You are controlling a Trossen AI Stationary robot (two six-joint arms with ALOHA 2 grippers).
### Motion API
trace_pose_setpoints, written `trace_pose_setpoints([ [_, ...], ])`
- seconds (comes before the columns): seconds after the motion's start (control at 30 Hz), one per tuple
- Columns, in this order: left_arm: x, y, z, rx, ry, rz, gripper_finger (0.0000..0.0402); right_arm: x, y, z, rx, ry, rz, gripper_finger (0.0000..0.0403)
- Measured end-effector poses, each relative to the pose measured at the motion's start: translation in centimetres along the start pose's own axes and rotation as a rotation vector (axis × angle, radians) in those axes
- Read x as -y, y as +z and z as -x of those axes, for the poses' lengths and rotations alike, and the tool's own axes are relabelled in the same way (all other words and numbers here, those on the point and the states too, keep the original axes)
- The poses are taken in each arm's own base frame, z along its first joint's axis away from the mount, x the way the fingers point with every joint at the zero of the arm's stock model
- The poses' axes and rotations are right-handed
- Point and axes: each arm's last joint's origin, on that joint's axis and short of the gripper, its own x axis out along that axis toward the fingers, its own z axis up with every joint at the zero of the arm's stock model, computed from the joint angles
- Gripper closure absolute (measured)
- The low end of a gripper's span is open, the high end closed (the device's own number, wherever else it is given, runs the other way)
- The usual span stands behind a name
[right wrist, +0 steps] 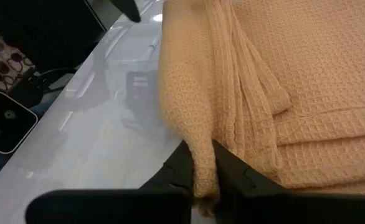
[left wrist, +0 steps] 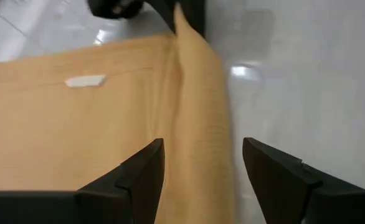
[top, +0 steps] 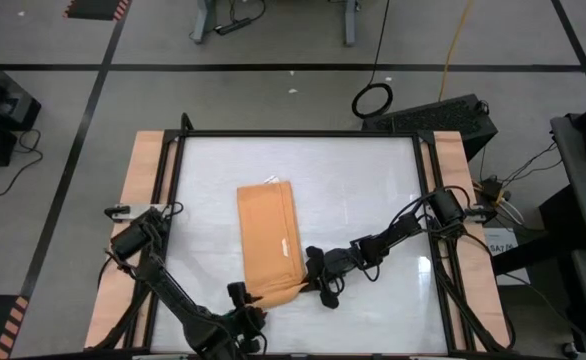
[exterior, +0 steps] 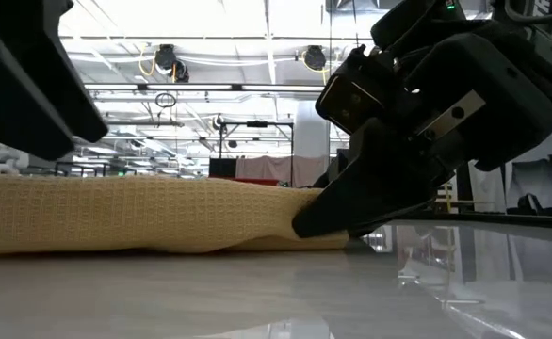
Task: Roll towel
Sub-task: Roll the yellow towel
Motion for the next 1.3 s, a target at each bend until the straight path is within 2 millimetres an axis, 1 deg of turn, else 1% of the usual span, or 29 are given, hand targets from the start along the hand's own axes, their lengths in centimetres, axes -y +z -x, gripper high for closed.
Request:
trace_pose_setpoints([
  [0.13,0.4,-0.1,0.0,-0.017,-0.042,-0.012,0.0180,0.0,0.0,0.0,0.001,0.000,-0.001,0.0380],
  [0.3,0.7,-1.4,-1.4,-0.060,-0.027,-0.008,0.0180,0.0,0.0,0.0,0.003,0.000,0.000,0.0380],
  [0.5,0.5,-1.7,-1.8,-0.050,-0.010,-0.017,0.0186,0.0,0.0,0.0,-0.001,0.003,0.005,0.0380],
  [0.57,0.3,-1.7,-1.9,-0.061,0.002,-0.031,0.0201,0.0,0.0,0.0,-0.001,0.003,0.005,0.0380],
  [0.63,0.2,-1.7,-2.1,-0.094,-0.015,-0.045,0.0230,0.0,0.0,0.0,0.001,0.004,0.006,0.0380],
  [0.7,0.1,-1.8,-2.3,-0.108,-0.014,-0.047,0.0270,0.0,0.0,0.0,0.002,0.005,0.006,0.0380],
  [0.83,-0.3,-2.0,-2.8,-0.116,0.008,-0.036,0.0370,0.0,0.0,0.0,0.002,0.007,0.005,0.0379],
  [0.87,-0.4,-2.0,-2.8,-0.114,0.018,-0.029,0.0384,0.0,0.0,0.0,-0.001,0.013,0.005,0.0379],
  [1.0,-1.2,-1.6,-2.1,-0.106,0.047,-0.002,0.0386,-0.1,0.3,0.2,-0.030,0.069,0.016,0.0379],
  [1.13,-2.3,-0.3,-1.2,-0.095,0.031,0.041,0.0393,-0.5,1.2,1.1,-0.040,0.047,0.068,0.0368],
  [1.2,-2.8,0.3,-0.8,-0.110,0.006,0.068,0.0394,-0.8,1.8,1.6,-0.037,0.014,0.109,0.0351],
  [1.3,-3.3,1.0,-0.9,-0.143,-0.016,0.095,0.0394,-0.9,2.3,2.5,-0.079,-0.046,0.159,0.0309],
])
